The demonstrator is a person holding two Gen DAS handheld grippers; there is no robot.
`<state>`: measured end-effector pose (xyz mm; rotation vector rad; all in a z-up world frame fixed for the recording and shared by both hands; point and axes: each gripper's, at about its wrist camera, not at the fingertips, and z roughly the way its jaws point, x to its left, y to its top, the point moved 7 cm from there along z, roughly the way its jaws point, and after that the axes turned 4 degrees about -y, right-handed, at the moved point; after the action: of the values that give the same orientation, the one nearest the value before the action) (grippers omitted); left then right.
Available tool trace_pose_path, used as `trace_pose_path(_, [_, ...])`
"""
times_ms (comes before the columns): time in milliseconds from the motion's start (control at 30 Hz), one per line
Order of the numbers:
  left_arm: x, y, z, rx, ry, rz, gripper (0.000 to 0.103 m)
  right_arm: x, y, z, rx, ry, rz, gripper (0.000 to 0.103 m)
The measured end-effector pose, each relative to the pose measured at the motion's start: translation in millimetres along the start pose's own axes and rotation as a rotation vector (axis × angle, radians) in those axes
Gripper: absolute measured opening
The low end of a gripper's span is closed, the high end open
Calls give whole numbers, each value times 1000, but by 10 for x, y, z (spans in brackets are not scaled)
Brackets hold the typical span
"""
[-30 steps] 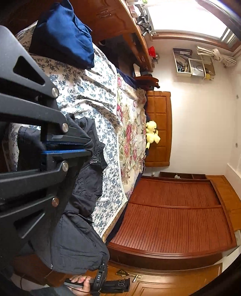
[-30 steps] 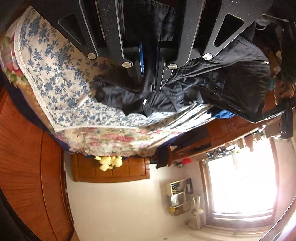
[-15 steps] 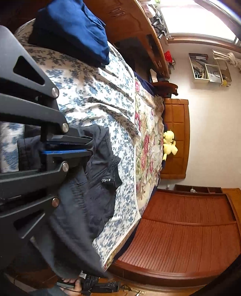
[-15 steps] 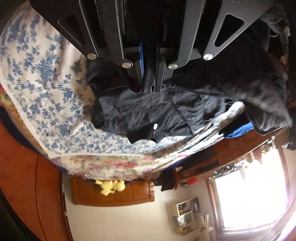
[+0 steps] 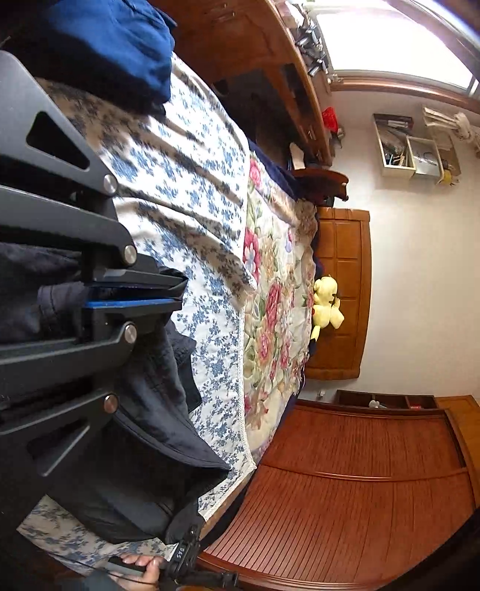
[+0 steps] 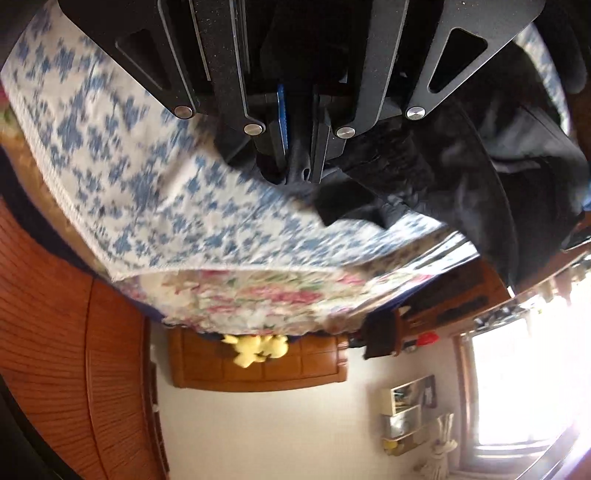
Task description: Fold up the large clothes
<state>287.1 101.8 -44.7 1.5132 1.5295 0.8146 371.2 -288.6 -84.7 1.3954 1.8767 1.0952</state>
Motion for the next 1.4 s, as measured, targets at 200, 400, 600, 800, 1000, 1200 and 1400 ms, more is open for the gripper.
trace_pose_path(200, [-9, 14, 312, -4, -11, 9, 3, -147, 112, 455, 12, -65, -4, 7])
trace_pose_path(400, [5, -129, 499, 11, -32, 23, 5, -198, -68, 675, 86, -116, -13, 7])
trace_pose_path(600, [-90, -187, 582, 78, -99, 52, 12, -227, -248, 671, 148, -174, -37, 18])
trace_pose_path(800, [-135, -219, 504, 94, -143, 69, 31, -290, -193, 507, 132, -280, -44, 58])
trace_pose_path(1000, [-169, -245, 440, 95, -164, 82, 37, 84, -38, 459, 137, -223, -121, 60])
trace_pose_path(1200, [-138, -293, 433, 104, -203, 62, 51, 786, 12, 567, 146, -111, -220, 61])
trace_pose_path(1400, [-126, -373, 453, 116, -207, 73, 51, 1296, -70, 823, 196, -41, -298, 63])
